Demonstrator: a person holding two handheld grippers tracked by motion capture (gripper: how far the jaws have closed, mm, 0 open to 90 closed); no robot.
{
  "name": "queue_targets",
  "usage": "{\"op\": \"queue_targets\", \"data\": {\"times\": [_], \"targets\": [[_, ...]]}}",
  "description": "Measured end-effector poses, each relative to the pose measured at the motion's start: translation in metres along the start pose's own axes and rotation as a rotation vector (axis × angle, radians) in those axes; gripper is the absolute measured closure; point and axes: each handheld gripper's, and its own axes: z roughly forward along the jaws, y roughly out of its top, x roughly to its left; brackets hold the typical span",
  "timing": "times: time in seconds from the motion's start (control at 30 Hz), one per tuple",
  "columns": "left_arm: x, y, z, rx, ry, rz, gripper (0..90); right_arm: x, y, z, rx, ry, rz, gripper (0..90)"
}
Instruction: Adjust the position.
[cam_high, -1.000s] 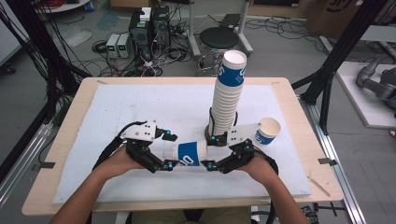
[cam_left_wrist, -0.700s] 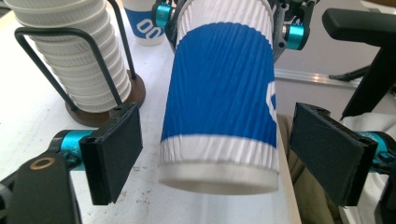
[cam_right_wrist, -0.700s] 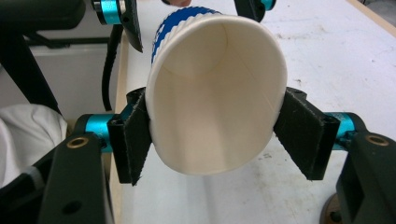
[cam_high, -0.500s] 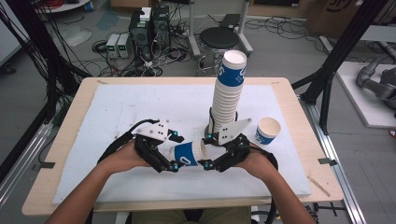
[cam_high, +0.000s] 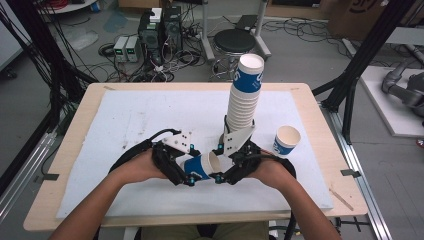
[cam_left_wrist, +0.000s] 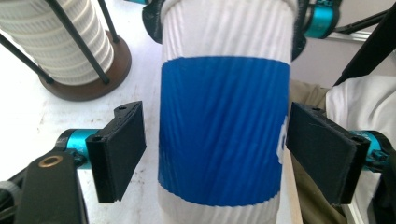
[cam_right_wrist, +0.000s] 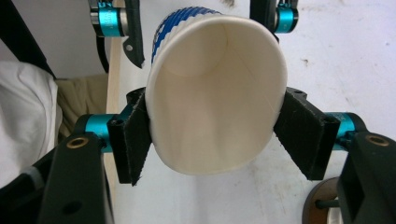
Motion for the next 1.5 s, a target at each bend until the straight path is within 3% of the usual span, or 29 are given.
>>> {"op": "queue_targets", "data": {"times": [0.17, 0.6, 0.8, 1.03, 1.23, 1.37, 1.5], "targets": [[0.000, -0.001, 0.005, 0.042, -0.016, -0.009, 22.1, 0.002, 0.006, 0.002, 0.045, -0.002, -0.024, 31.6], [0.000, -0.001, 0.015, 0.090, -0.055, -0.016, 28.2, 0.007, 0.017, 0.008, 0.152, -0.001, -0.070, 31.4], [0.000, -0.005, 0.020, 0.080, -0.067, -0.014, 30.3, 0.008, 0.019, 0.010, 0.183, 0.008, -0.080, 31.4], [-0.001, -0.012, 0.023, 0.037, -0.085, -0.019, 29.6, 0.007, 0.019, 0.012, 0.188, 0.034, -0.062, 27.6], [-0.001, -0.017, 0.022, -0.015, -0.084, -0.032, 27.4, 0.005, 0.017, 0.007, 0.097, 0.033, -0.016, 21.2], [0.000, -0.025, 0.023, -0.046, -0.081, -0.048, 27.0, 0.002, 0.014, -0.004, -0.023, 0.057, 0.035, 21.2], [0.001, -0.033, 0.021, -0.081, -0.060, -0.068, 26.6, 0.000, 0.009, -0.014, -0.092, 0.035, 0.070, 21.2]]}}
